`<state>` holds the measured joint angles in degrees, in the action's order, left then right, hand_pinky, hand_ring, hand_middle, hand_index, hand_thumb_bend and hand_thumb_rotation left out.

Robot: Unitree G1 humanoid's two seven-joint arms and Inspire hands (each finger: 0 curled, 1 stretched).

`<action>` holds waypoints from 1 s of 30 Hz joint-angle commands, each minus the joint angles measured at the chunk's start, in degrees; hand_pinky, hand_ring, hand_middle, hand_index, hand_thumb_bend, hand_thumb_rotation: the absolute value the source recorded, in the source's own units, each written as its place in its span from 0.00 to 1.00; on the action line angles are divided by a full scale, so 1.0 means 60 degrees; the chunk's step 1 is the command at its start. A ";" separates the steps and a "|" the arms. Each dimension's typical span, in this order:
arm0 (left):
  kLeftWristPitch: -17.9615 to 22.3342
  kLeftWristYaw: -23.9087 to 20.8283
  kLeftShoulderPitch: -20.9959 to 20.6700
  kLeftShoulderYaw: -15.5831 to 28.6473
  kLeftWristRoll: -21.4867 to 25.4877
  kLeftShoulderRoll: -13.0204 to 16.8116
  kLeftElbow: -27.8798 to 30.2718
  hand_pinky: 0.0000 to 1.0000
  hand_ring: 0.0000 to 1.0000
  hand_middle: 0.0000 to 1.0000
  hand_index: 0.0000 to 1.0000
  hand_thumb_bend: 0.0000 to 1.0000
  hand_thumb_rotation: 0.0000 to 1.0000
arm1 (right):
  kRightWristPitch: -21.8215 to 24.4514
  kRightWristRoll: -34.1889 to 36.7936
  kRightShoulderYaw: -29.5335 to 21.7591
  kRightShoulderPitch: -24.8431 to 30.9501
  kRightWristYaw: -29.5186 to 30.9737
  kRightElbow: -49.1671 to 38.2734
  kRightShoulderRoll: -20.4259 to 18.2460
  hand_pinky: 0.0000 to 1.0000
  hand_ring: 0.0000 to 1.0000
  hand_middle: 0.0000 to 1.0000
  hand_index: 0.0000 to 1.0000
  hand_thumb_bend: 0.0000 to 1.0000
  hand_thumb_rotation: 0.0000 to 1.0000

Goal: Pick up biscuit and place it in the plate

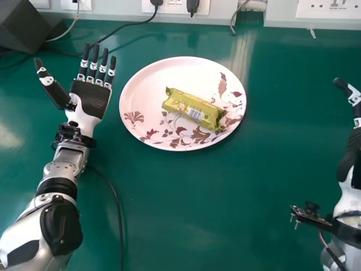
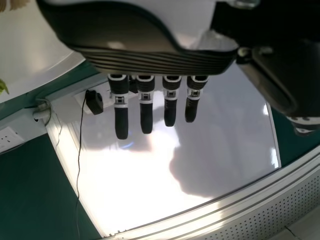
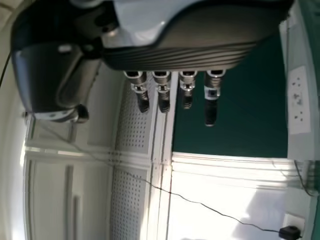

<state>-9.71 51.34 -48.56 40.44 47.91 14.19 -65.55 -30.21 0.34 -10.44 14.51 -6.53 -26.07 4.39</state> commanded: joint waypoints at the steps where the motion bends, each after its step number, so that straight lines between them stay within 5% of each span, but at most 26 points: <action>1: -0.0138 0.0142 0.0379 0.0122 0.0003 0.0148 0.0028 0.72 0.85 0.92 0.93 1.00 0.94 | -0.0261 0.0276 0.0055 0.0156 0.0099 0.0149 -0.0190 0.84 0.94 1.00 1.00 0.59 0.87; 6: -0.0397 0.0102 0.0702 0.0241 0.0078 0.0240 0.0441 0.71 0.83 0.91 0.92 1.00 0.94 | -0.0611 0.0816 0.0176 0.0283 0.0327 0.0443 -0.0506 0.82 0.90 1.00 1.00 0.57 0.81; 12: -0.0559 -0.0021 0.0956 0.0365 0.0186 0.0284 0.0901 0.72 0.83 0.91 0.92 1.00 0.91 | -0.0958 0.1860 0.0447 0.0347 0.0849 0.0811 -0.0760 0.92 0.91 0.98 1.00 0.54 0.78; 30: -0.0774 0.0365 0.1320 0.0415 0.0211 0.0191 0.1072 0.73 0.84 0.92 0.95 1.00 0.83 | -0.1111 0.6261 0.0659 0.0567 0.3799 0.1745 -0.1211 1.00 0.84 0.94 1.00 0.51 0.65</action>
<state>-14.15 52.54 -43.21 42.37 48.59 15.64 -57.72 -36.82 36.71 -6.32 17.04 15.08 -16.29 -2.23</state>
